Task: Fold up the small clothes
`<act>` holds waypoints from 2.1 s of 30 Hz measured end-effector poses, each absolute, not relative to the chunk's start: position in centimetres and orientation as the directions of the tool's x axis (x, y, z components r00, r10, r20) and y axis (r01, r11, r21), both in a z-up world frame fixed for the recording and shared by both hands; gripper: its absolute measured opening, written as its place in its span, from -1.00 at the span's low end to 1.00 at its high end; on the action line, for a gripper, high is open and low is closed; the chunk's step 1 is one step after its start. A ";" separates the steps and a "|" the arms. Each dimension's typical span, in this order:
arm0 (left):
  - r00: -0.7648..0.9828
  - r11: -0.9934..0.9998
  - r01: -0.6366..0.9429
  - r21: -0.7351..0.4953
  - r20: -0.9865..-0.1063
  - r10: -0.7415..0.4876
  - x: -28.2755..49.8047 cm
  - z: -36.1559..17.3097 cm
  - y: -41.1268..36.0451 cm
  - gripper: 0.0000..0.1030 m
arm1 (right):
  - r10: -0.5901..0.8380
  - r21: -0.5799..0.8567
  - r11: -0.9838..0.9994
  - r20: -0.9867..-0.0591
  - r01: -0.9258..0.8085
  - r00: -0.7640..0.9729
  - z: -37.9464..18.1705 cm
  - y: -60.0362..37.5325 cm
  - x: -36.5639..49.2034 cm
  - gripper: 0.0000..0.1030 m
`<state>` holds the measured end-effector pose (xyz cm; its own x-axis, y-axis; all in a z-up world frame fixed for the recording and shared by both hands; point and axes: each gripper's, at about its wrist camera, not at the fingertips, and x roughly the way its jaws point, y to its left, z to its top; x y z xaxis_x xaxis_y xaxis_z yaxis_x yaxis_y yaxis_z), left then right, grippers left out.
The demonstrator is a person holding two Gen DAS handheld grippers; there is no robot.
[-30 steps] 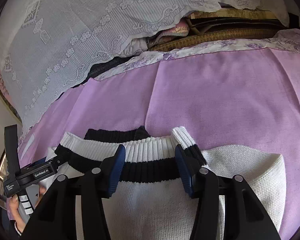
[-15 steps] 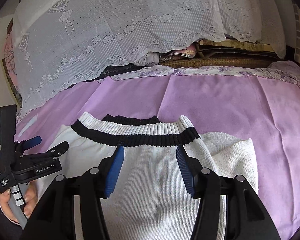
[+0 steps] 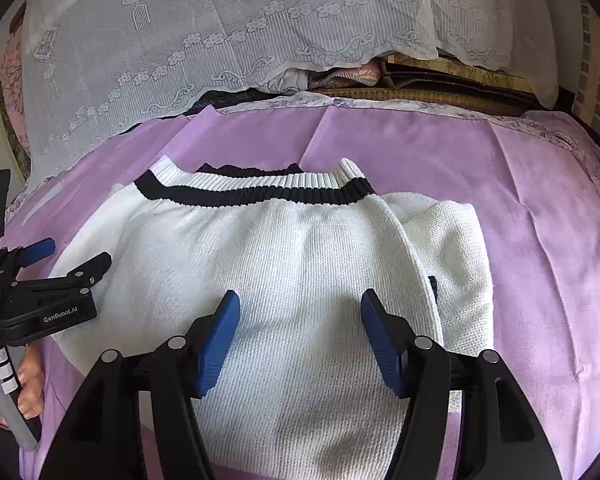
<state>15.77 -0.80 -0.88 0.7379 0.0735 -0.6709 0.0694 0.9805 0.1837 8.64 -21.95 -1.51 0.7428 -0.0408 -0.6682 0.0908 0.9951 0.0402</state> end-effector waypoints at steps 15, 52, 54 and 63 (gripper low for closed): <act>0.806 0.988 0.048 0.147 -0.591 0.049 8.7 1.2 -0.2 0.90 | -0.028 0.097 0.990 -0.559 0.099 0.829 0.8 -22.5 2.1 0.26; 0.802 0.987 0.092 0.133 -0.597 0.006 8.9 1.1 -1.9 0.91 | -0.053 0.153 0.971 -0.607 0.182 0.793 -0.4 -25.1 3.6 0.60; 0.777 0.990 0.073 0.124 -0.629 0.021 10.1 0.4 -1.7 0.91 | -0.038 0.193 0.959 -0.634 0.206 0.773 -1.0 -26.2 4.1 0.60; 0.694 0.991 0.087 0.105 -0.720 0.015 11.6 -2.0 -1.7 0.92 | 0.071 0.307 0.934 -0.660 0.181 0.748 -2.2 -27.1 4.9 0.78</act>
